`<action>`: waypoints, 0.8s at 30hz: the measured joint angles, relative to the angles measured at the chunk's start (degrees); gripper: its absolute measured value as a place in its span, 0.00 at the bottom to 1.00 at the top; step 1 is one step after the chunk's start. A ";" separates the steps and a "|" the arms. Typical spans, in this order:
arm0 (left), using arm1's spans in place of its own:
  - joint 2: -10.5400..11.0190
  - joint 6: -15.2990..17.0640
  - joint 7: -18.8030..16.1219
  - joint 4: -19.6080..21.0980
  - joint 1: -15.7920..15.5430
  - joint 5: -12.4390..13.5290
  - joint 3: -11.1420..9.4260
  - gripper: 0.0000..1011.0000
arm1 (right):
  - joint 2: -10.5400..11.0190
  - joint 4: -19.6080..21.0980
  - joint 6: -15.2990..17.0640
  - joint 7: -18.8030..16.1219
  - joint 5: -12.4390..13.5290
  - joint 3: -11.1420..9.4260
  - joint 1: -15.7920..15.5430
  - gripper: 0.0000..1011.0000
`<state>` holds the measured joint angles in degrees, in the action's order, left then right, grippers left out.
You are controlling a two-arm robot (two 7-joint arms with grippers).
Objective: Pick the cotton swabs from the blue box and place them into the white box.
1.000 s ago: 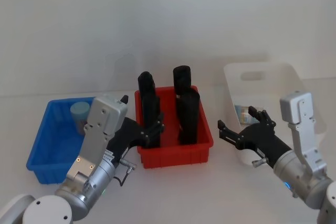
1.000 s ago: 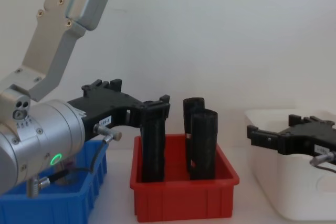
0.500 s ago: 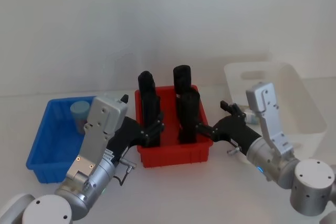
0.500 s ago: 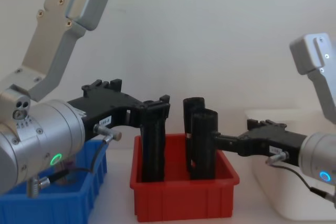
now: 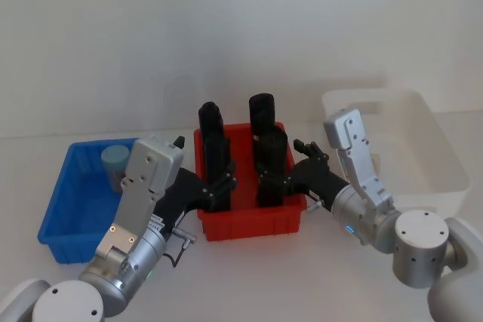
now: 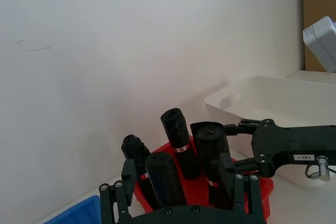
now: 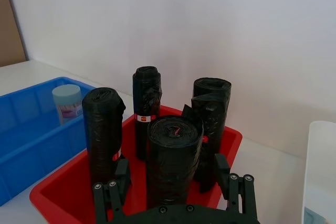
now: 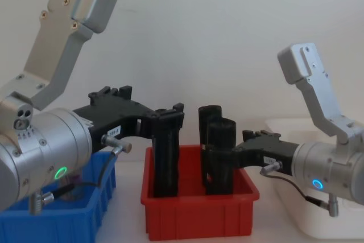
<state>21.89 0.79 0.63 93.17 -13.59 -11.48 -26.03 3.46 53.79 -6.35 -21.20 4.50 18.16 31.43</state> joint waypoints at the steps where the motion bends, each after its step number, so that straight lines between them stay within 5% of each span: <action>1: 0.00 0.00 0.00 0.00 0.00 0.00 0.00 0.99 | -0.20 -0.75 -0.13 -0.04 -0.07 0.06 0.46 0.99; 9: 0.00 0.00 0.00 0.00 0.00 0.00 0.00 0.99 | -1.56 -5.77 -1.77 -0.57 -0.64 0.43 3.52 0.91; 24: 0.00 0.00 0.00 0.00 0.00 0.00 0.00 0.99 | -2.79 -9.75 -3.51 -0.76 -0.57 0.82 6.12 0.51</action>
<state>21.89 0.80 0.63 93.17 -13.59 -11.48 -26.02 0.68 44.03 -9.86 -21.96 3.93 18.98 37.54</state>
